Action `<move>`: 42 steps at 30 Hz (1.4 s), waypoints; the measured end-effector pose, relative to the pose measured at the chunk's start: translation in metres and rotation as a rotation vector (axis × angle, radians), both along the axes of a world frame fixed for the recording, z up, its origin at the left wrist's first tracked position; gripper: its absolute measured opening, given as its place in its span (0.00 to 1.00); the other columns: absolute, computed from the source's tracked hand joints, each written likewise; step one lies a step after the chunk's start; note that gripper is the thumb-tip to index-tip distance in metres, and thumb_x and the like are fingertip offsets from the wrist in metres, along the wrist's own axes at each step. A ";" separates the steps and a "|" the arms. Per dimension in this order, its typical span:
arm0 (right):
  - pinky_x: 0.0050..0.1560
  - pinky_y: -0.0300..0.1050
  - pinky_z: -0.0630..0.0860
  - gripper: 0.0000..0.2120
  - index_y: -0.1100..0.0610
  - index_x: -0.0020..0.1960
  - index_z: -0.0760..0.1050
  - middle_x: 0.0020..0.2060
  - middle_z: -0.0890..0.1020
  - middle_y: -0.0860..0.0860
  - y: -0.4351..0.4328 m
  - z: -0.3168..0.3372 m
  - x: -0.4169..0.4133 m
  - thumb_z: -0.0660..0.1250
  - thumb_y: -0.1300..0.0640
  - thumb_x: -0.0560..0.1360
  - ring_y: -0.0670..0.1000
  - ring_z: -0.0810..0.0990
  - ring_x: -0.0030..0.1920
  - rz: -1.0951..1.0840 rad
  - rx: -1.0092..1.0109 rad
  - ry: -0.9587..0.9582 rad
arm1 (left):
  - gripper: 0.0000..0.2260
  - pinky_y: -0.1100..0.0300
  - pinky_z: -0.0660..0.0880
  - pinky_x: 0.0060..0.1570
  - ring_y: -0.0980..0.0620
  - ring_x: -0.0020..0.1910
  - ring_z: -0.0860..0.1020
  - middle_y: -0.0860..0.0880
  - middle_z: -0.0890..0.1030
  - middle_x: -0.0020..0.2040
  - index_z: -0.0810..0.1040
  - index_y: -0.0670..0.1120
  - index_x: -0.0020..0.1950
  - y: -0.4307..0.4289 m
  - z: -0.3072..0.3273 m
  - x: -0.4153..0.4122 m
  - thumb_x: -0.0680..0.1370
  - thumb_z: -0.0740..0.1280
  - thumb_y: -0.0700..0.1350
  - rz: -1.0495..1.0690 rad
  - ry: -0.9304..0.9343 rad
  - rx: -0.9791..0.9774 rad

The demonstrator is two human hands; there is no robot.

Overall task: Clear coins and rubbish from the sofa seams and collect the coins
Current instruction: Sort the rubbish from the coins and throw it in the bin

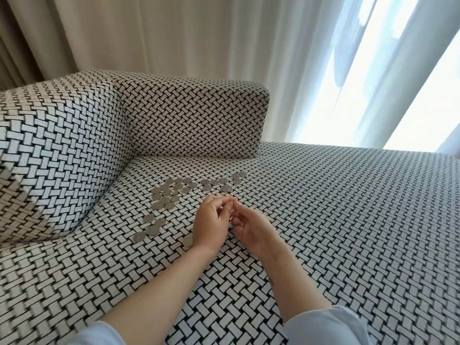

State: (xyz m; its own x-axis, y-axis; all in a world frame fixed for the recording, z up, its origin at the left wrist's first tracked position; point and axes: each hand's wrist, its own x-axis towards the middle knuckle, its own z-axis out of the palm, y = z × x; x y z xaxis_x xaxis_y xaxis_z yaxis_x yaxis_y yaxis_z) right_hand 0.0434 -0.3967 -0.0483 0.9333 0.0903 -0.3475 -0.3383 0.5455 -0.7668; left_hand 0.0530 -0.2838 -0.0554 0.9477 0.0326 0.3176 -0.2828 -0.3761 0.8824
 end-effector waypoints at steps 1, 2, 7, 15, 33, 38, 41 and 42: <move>0.29 0.34 0.72 0.09 0.62 0.51 0.80 0.35 0.78 0.51 0.001 0.001 -0.001 0.68 0.57 0.77 0.45 0.74 0.32 -0.006 -0.023 0.000 | 0.08 0.67 0.76 0.49 0.62 0.51 0.77 0.58 0.77 0.51 0.82 0.52 0.56 0.001 0.001 -0.002 0.80 0.64 0.47 -0.003 0.029 -0.019; 0.29 0.34 0.72 0.08 0.62 0.50 0.81 0.34 0.77 0.50 0.004 0.002 -0.002 0.68 0.57 0.77 0.45 0.73 0.31 -0.019 -0.054 -0.008 | 0.08 0.65 0.77 0.50 0.61 0.51 0.78 0.58 0.79 0.51 0.82 0.52 0.56 0.003 0.003 -0.004 0.81 0.64 0.46 -0.014 0.070 -0.061; 0.26 0.31 0.69 0.08 0.58 0.47 0.83 0.29 0.80 0.45 0.027 0.007 -0.011 0.69 0.53 0.77 0.40 0.73 0.27 -0.105 -0.442 -0.176 | 0.10 0.58 0.80 0.49 0.52 0.49 0.83 0.48 0.83 0.50 0.80 0.49 0.55 0.010 0.017 -0.005 0.83 0.58 0.45 -0.030 0.471 -0.525; 0.36 0.36 0.75 0.06 0.54 0.39 0.80 0.32 0.78 0.50 0.025 0.007 -0.005 0.73 0.64 0.67 0.44 0.74 0.32 -0.258 -0.818 -0.298 | 0.19 0.48 0.77 0.57 0.42 0.53 0.79 0.38 0.77 0.57 0.74 0.41 0.61 0.004 0.035 0.010 0.84 0.51 0.52 -0.188 0.964 -1.415; 0.31 0.38 0.71 0.11 0.44 0.58 0.79 0.50 0.83 0.45 -0.026 -0.010 0.063 0.64 0.44 0.78 0.47 0.81 0.41 -0.241 -1.687 -0.095 | 0.33 0.47 0.68 0.67 0.40 0.68 0.71 0.38 0.75 0.66 0.66 0.39 0.73 0.008 0.013 0.038 0.82 0.46 0.63 -0.134 0.909 -1.379; 0.28 0.37 0.66 0.09 0.48 0.49 0.78 0.32 0.75 0.42 -0.022 -0.017 0.066 0.61 0.47 0.80 0.43 0.73 0.31 -0.281 -1.835 -0.134 | 0.33 0.45 0.65 0.70 0.40 0.70 0.69 0.39 0.76 0.65 0.63 0.39 0.74 0.012 0.005 0.032 0.81 0.48 0.63 -0.246 0.841 -1.422; 0.30 0.37 0.67 0.11 0.49 0.51 0.77 0.38 0.80 0.43 -0.019 -0.019 0.060 0.58 0.46 0.82 0.45 0.77 0.35 -0.284 -1.887 -0.184 | 0.34 0.46 0.64 0.71 0.40 0.70 0.69 0.39 0.76 0.65 0.61 0.39 0.75 0.013 0.004 0.028 0.81 0.48 0.64 -0.286 0.803 -1.449; 0.31 0.37 0.66 0.11 0.48 0.52 0.77 0.40 0.81 0.43 -0.019 -0.018 0.057 0.58 0.46 0.82 0.44 0.77 0.36 -0.290 -1.846 -0.202 | 0.34 0.46 0.63 0.72 0.41 0.71 0.69 0.39 0.76 0.66 0.61 0.39 0.75 0.013 0.003 0.028 0.81 0.49 0.64 -0.291 0.797 -1.459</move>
